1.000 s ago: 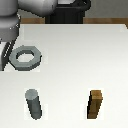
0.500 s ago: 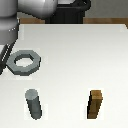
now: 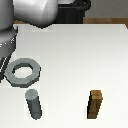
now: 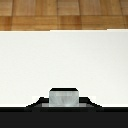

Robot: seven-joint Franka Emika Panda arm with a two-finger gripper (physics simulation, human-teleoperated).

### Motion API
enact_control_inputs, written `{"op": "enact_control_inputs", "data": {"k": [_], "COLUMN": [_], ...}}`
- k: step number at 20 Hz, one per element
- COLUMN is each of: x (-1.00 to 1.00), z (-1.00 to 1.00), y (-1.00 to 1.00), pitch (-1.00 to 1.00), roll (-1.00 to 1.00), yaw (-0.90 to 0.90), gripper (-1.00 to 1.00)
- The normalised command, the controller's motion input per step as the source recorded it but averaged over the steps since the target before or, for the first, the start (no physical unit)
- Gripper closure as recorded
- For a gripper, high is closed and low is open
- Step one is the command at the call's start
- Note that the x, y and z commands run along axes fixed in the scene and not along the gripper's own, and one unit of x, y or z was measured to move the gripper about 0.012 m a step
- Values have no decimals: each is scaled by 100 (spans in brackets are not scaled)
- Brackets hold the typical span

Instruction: Put the loop with the handle onto the peg.

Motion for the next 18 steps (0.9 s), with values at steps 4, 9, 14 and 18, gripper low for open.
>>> {"op": "enact_control_inputs", "data": {"k": [4,9,14,18], "x": [25,40,0,0], "z": [0,0,0,0], "y": [0,0,40,50], "pitch": [0,0,0,0], "roll": [0,0,0,0], "yaw": [0,0,0,0], "gripper": [100,100,100,100]}}
